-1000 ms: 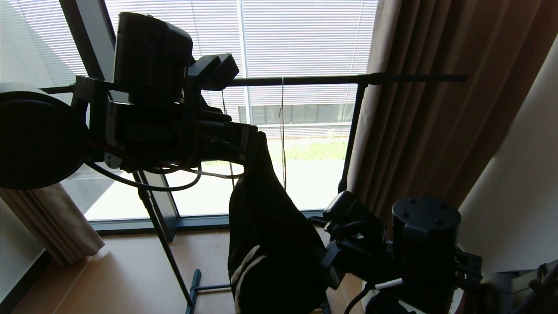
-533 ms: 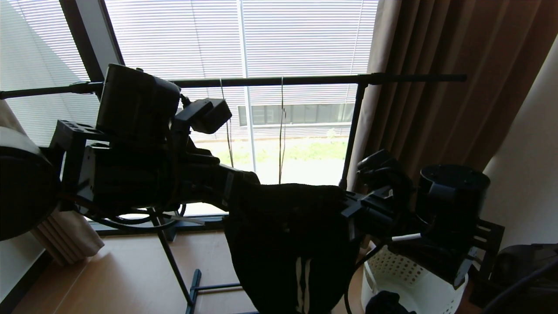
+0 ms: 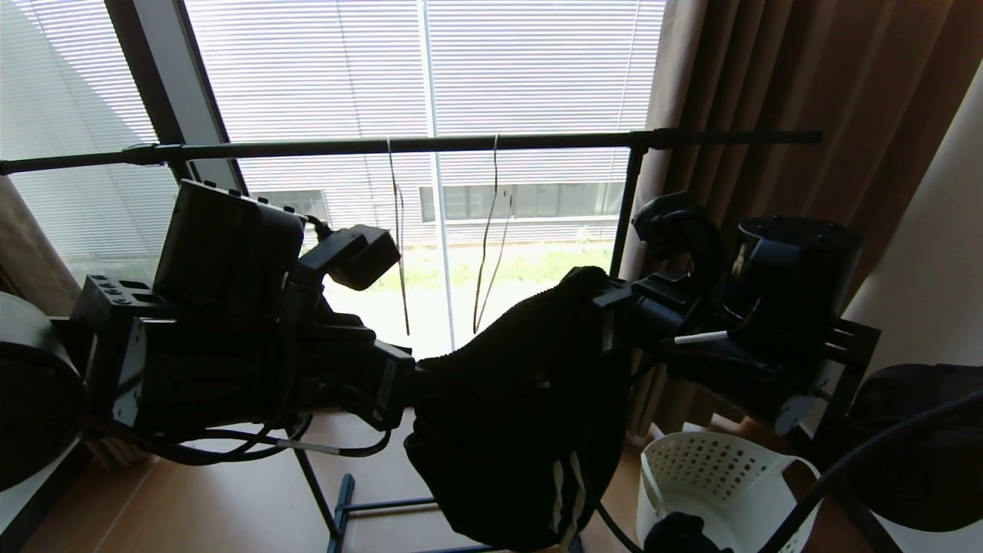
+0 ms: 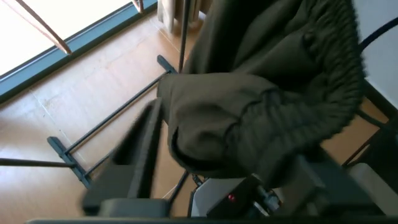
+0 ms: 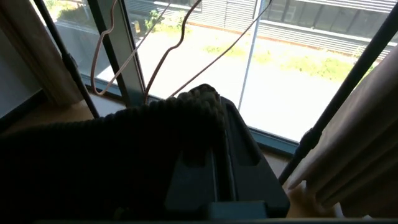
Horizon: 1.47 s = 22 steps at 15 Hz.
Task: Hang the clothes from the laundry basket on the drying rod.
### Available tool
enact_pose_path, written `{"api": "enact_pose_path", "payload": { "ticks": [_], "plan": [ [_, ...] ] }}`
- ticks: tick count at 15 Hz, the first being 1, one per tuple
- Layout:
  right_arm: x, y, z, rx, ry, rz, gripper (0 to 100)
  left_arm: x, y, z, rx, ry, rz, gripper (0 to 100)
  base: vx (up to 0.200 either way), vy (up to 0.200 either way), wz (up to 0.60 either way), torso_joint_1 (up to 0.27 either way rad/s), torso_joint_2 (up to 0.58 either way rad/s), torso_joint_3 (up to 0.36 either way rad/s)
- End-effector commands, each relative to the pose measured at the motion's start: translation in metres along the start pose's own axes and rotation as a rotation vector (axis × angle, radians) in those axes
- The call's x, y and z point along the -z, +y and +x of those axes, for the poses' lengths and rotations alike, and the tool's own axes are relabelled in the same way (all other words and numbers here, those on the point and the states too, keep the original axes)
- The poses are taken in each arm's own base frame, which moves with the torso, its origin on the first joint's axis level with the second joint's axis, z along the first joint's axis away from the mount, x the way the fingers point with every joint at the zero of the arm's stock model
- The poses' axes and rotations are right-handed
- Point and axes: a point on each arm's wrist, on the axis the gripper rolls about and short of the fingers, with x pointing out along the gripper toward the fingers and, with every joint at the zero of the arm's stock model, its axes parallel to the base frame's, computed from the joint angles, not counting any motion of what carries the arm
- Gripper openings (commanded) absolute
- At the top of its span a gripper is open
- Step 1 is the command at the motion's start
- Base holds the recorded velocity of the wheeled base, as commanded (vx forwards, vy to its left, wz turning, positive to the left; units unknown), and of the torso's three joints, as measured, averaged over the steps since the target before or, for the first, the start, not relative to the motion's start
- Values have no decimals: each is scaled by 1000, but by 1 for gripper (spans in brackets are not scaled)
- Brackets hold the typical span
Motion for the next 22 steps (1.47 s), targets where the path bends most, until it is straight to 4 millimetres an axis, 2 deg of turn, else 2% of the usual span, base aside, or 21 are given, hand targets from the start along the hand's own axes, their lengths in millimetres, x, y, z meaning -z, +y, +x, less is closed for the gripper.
{"api": "enact_pose_path", "payload": {
  "ticks": [1, 4, 6, 8, 10, 11, 12, 14, 16, 17, 18, 22],
  "plan": [
    [-2, -2, 3, 9, -9, 11, 0, 11, 0, -7, 1, 17, -1, 100, 0, 0, 0, 0, 0, 0],
    [2, -14, 7, 50, 6, 21, 0, 25, -1, -25, 14, 15, 53, 100, 0, 0, 0, 0, 0, 0],
    [4, -19, 7, 91, 8, 27, 0, 24, -2, -33, 35, -8, 51, 100, 0, 0, 0, 0, 0, 0],
    [16, -31, -16, 136, 36, 67, 0, 18, 9, -36, -8, -32, 25, 100, 0, 0, 0, 0, 0, 0],
    [28, -44, -39, 163, 29, 86, 0, 8, 21, -30, -50, -44, -4, 100, 0, 0, 0, 0, 0, 0],
    [31, -47, -42, 168, 24, 86, 0, 4, 25, -27, -63, -48, -11, 100, 0, 0, 0, 0, 0, 0],
    [34, -53, -43, 184, 17, 74, 0, -8, 34, -16, -106, -56, -49, 100, 0, 0, 0, 0, 0, 0],
    [32, -54, -44, 185, 11, 62, 0, -26, 45, 5, -187, -70, -98, 100, 0, 0, 0, 0, 0, 0],
    [32, -54, -42, 185, 11, 61, 0, -43, 63, 40, -293, -67, -121, 100, 0, 0, 0, 0, 0, 0],
    [32, -54, -42, 185, 10, 61, 0, -46, 66, 44, -312, -70, -124, 100, 0, 0, 0, 0, 0, 0],
    [30, -54, -43, 183, 4, 61, 0, -58, 74, 66, -371, -84, -133, 100, 0, 0, 0, 0, 0, 0],
    [32, -54, -42, 183, 10, 61, 0, -73, 98, 113, -551, -103, -151, 100, 0, 0, 0, 0, 0, 0]
  ]
}}
